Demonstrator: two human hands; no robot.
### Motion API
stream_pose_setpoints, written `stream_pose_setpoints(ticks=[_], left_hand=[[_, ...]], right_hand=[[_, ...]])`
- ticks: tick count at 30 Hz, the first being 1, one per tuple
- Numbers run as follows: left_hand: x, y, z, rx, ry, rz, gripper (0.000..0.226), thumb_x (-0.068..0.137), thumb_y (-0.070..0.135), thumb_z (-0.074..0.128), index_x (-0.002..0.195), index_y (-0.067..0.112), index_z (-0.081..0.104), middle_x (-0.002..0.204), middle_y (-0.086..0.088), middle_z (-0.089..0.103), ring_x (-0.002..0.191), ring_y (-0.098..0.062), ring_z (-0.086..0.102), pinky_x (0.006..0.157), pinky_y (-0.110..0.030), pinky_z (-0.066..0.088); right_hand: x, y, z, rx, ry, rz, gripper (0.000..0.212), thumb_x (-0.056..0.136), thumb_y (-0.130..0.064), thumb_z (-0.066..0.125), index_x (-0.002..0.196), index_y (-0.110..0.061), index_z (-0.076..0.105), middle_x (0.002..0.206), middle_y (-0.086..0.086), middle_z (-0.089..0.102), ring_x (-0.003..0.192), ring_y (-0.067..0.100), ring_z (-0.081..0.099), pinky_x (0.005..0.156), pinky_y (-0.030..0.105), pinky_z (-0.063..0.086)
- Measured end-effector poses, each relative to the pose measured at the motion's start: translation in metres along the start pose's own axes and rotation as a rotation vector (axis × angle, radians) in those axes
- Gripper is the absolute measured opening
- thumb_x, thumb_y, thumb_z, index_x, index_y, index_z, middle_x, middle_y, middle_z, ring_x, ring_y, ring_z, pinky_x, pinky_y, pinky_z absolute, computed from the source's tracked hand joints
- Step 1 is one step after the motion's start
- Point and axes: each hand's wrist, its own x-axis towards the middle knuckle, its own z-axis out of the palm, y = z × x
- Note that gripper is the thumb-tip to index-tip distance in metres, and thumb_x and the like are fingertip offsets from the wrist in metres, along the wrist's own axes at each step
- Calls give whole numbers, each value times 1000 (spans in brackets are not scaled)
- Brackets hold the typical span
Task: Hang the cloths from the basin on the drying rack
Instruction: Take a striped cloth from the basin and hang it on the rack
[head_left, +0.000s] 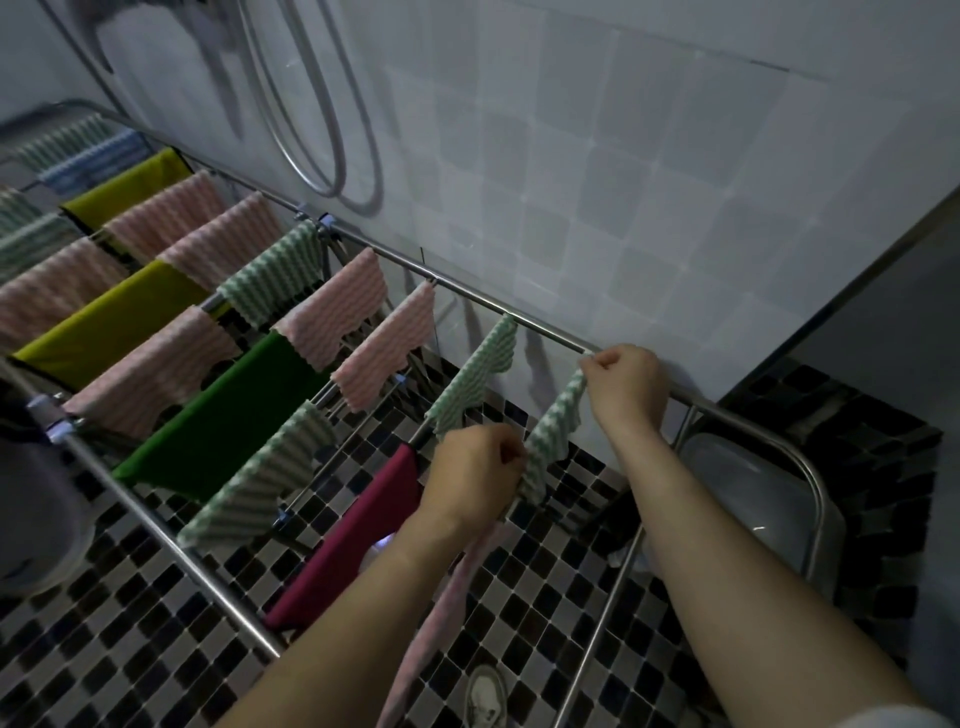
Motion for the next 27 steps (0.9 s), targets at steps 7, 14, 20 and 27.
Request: stream_pose_setpoints(ticks=[7,14,20,27], left_hand=[[-5,1,2,67,-41,19,15,90,29,65,95,16,72,87,4,72,74,-9,64,71,-29,54],[-8,0,8,29,-36,5,10,85,24,71,88,16,68,82,4,69,73,-12,63,70,-36,55],[-26,-8,-12,32,19,7,7,88,24,68,83,18,67,78,9,63,68,-5,58,66,-23,53],[-78,-67,-65,194,106,-206,11,84,23,70,95,21,66,88,9,55,71,-5,49,58,-12,30]], right_hand=[[-4,7,-4,-68,-108,-129,9,87,-20,69,90,-12,67,84,1,65,75,17,59,65,22,40],[-6,4,-2,-131,-102,-151,9,89,-15,66,95,-8,69,96,10,72,86,26,67,71,22,43],[-21,-2,-6,-241,-79,-305,24,94,-16,59,116,-10,64,115,10,65,102,27,63,86,34,51],[-70,-47,10,-128,-462,-527,17,91,-18,63,106,-15,71,98,1,70,86,14,64,78,30,55]])
